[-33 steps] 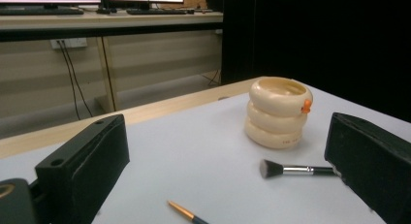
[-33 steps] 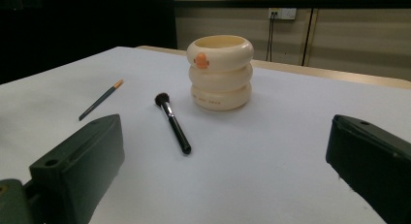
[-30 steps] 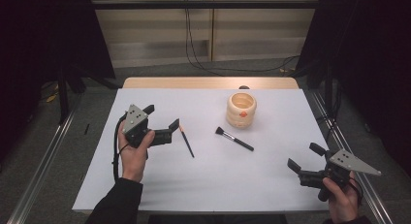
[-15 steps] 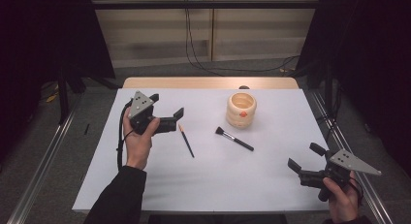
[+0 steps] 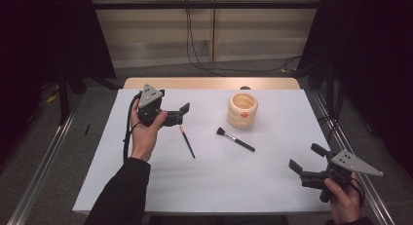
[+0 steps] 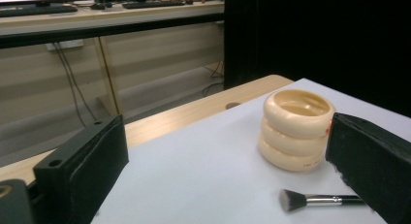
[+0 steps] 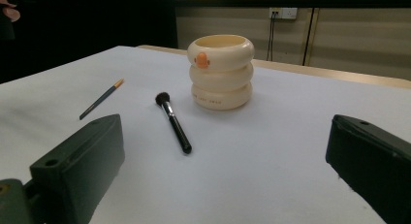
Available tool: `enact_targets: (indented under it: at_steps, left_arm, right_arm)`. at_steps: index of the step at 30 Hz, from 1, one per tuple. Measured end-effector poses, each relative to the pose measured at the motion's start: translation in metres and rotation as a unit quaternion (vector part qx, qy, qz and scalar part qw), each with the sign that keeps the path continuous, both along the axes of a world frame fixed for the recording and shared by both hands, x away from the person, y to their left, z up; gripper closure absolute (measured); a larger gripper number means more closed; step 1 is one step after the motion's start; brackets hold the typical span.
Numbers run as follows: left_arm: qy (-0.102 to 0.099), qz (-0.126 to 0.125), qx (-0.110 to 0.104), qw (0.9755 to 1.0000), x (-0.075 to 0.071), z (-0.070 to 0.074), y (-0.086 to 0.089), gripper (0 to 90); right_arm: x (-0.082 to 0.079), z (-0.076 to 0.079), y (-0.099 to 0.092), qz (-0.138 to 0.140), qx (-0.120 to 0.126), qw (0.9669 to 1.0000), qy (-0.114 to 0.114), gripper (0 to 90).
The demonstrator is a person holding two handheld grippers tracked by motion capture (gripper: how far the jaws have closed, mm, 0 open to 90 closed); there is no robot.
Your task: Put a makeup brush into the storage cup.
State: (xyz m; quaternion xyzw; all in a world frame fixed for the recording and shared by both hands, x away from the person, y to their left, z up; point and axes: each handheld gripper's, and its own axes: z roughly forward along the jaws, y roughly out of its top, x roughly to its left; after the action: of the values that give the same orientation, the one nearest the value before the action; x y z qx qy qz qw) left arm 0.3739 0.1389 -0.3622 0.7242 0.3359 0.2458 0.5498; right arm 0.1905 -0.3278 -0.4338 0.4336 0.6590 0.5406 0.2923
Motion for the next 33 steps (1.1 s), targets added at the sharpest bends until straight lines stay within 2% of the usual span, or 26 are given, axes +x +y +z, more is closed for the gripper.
enact_targets:
  at_steps: [4,6,9,11,15,17,20,22,24,25,26,27,29,30,31,32,33]
  left_arm:
    - [0.026,0.015,0.007,0.9995,0.004,0.000,0.000,1.5]
    - [0.038,0.016,0.022,0.9989,0.005,0.000,0.001,1.3]
    - [0.062,0.016,0.051,0.9966,0.008,-0.001,0.003,1.4]
    - [0.081,0.021,0.054,0.9951,0.010,-0.003,0.004,1.6]
    - [0.103,0.025,0.072,0.9918,0.013,-0.003,0.002,3.2]
    - [0.123,0.018,0.078,0.9892,0.015,-0.004,0.001,3.2]
    - [0.135,0.016,0.101,0.9855,0.017,-0.004,-0.003,3.2]
    - [0.151,0.016,0.101,0.9832,0.019,-0.005,-0.007,3.2]
    - [0.163,0.013,0.123,0.9787,0.020,-0.005,-0.009,3.2]
    - [0.165,0.011,0.115,0.9794,0.021,-0.006,-0.011,3.2]
    - [0.166,0.002,0.119,0.9789,0.022,-0.007,-0.011,3.2]
    - [0.169,0.004,0.120,0.9783,0.022,-0.008,-0.013,3.2]
    - [0.185,0.007,0.135,0.9734,0.023,-0.010,-0.017,3.1]
    - [0.189,0.001,0.144,0.9713,0.024,-0.011,-0.017,3.1]
    - [0.194,0.006,0.141,0.9709,0.024,-0.013,-0.019,3.2]
    - [0.199,0.000,0.154,0.9677,0.026,-0.013,-0.018,3.8]
    - [0.210,0.002,0.148,0.9665,0.026,-0.014,-0.019,4.2]
  right_arm:
    - [0.000,0.000,0.000,-0.003,-0.001,1.0000,0.001,0.0]
    - [0.000,0.000,0.000,0.000,0.000,1.0000,0.000,0.0]
    - [0.000,0.000,0.000,-0.001,0.000,1.0000,0.000,0.0]
    - [-0.001,0.001,0.001,0.001,0.001,1.0000,0.003,0.0]
    - [0.000,0.000,0.002,0.004,-0.001,1.0000,0.001,0.0]
    - [0.000,0.000,0.001,0.003,-0.002,1.0000,0.002,0.0]
    - [0.000,0.000,0.001,0.000,-0.001,1.0000,0.002,0.0]
    - [0.000,0.000,0.001,0.002,-0.002,1.0000,0.001,0.0]
    - [0.000,0.000,0.001,0.003,-0.002,1.0000,0.002,0.0]
    - [0.000,0.000,0.001,0.003,-0.002,1.0000,0.003,0.0]
    - [0.000,0.000,0.001,0.003,-0.002,1.0000,0.004,0.0]
    - [0.000,0.000,0.001,0.002,-0.002,1.0000,0.005,0.0]
    - [0.000,0.000,0.001,0.003,-0.004,1.0000,0.006,0.0]
    - [0.000,0.000,0.001,0.004,-0.003,1.0000,0.006,0.0]
    - [0.000,0.000,0.001,0.004,-0.003,1.0000,0.006,0.0]
    - [0.000,0.000,0.001,0.004,-0.003,1.0000,0.005,0.0]
    - [0.000,0.000,0.001,0.004,-0.002,1.0000,0.006,0.0]
